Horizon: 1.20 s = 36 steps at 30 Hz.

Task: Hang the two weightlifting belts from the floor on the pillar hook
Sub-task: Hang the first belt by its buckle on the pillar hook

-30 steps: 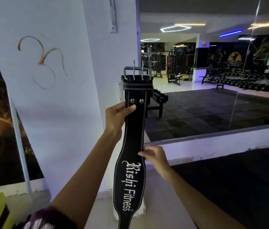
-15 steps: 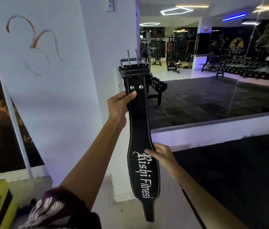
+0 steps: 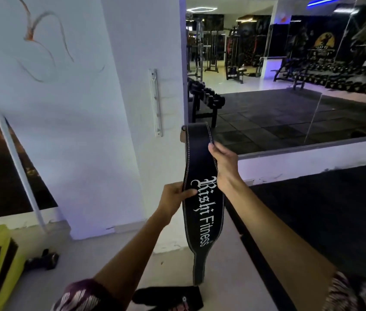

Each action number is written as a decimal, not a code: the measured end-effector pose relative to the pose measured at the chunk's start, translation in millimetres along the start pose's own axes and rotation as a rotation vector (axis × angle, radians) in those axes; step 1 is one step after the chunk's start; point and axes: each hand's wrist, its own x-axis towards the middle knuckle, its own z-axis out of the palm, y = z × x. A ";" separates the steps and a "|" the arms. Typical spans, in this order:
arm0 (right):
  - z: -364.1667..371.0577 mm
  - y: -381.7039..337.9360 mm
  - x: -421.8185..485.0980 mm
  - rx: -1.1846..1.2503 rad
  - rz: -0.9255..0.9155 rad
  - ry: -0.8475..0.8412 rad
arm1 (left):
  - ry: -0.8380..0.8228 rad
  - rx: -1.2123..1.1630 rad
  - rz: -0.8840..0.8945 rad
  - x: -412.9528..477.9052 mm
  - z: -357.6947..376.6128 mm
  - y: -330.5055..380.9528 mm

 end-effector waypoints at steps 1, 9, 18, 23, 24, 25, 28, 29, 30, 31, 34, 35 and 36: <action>0.3 1.8 -1.1 -0.008 0.001 -0.005 | 0.000 0.011 0.002 1.1 -1.7 1.6; -3.9 18.8 -7.8 -0.028 0.042 0.002 | -0.034 -0.045 -0.206 -31.0 -8.7 -44.6; 4.5 15.3 -25.9 -0.071 -0.007 -0.248 | 0.081 -0.355 -0.041 25.5 -14.6 84.3; -23.0 33.5 -36.6 -0.224 -0.078 -0.299 | 0.249 -0.433 -0.123 28.3 0.9 88.6; -38.4 47.0 -39.5 -0.311 -0.079 -0.297 | 0.242 -0.446 -0.116 26.8 2.6 85.3; -53.4 58.9 -43.8 -0.407 -0.069 -0.310 | 0.245 -0.444 -0.108 24.4 3.9 82.3; -83.6 76.8 -48.2 -0.655 -0.018 -0.431 | 0.228 -0.425 -0.103 18.2 8.4 77.5; -81.3 72.4 -45.3 -0.682 -0.017 -0.435 | 0.218 -0.411 -0.090 17.2 9.6 78.3; -74.3 64.1 -41.9 -0.640 -0.037 -0.430 | 0.203 -0.395 -0.068 17.0 9.8 81.0; -64.5 55.0 -38.5 -0.562 -0.056 -0.418 | 0.180 -0.384 -0.043 17.4 9.5 84.9; -56.2 53.2 -35.9 -0.458 -0.084 -0.367 | 0.138 -0.381 0.015 17.0 8.2 98.4; -67.2 67.3 -39.0 -0.524 -0.057 -0.364 | 0.138 -0.374 0.017 15.4 7.6 100.3; -82.0 84.0 -44.6 -0.641 0.004 -0.391 | 0.140 -0.361 0.020 13.4 6.3 100.5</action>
